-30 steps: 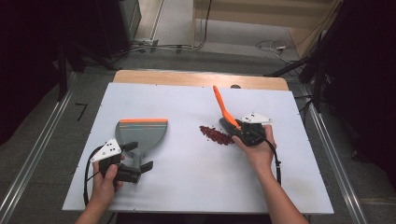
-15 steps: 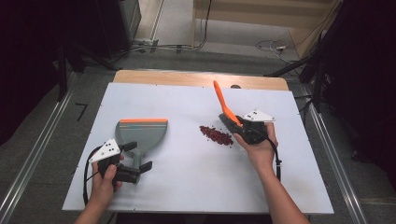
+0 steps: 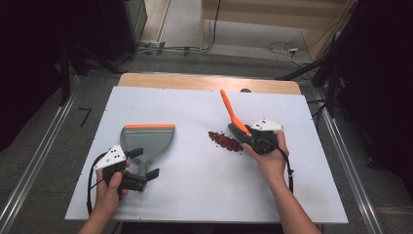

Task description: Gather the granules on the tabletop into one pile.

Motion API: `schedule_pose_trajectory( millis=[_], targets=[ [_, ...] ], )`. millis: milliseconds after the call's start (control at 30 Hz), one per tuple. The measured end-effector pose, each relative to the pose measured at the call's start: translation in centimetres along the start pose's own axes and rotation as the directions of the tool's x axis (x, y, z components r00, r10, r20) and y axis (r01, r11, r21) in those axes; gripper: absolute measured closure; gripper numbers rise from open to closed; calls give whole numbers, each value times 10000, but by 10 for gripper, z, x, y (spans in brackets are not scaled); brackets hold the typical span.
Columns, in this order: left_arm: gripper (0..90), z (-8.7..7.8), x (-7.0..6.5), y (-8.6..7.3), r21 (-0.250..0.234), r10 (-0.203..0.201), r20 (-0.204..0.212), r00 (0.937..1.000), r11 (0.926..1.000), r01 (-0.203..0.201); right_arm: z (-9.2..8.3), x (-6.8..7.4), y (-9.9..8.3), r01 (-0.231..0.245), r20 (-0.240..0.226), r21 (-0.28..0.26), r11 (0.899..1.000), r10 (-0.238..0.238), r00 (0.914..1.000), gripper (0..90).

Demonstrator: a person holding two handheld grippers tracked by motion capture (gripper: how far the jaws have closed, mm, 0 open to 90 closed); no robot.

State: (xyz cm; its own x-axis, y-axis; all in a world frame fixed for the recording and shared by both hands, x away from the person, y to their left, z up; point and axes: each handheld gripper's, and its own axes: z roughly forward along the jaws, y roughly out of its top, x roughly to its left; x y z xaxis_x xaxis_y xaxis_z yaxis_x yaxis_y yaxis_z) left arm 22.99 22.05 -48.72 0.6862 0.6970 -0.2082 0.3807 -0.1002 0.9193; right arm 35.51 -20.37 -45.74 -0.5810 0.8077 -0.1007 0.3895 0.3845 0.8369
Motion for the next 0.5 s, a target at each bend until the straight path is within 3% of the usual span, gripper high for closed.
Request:
schedule_pose_trajectory(
  millis=[233, 500],
  targets=[
    [0, -6, 1, 1, -272, -12, -240, 9997, 9996, 6, -41, -19, -8, -695, 120, -788, 9945, 706, 9974, 688],
    [0, -17, 2, 3, -745, -8, -537, 9986, 9972, -32, -89, -41, -50, -1727, 17, -1130, 9785, 1740, 9847, 688]
  ],
)
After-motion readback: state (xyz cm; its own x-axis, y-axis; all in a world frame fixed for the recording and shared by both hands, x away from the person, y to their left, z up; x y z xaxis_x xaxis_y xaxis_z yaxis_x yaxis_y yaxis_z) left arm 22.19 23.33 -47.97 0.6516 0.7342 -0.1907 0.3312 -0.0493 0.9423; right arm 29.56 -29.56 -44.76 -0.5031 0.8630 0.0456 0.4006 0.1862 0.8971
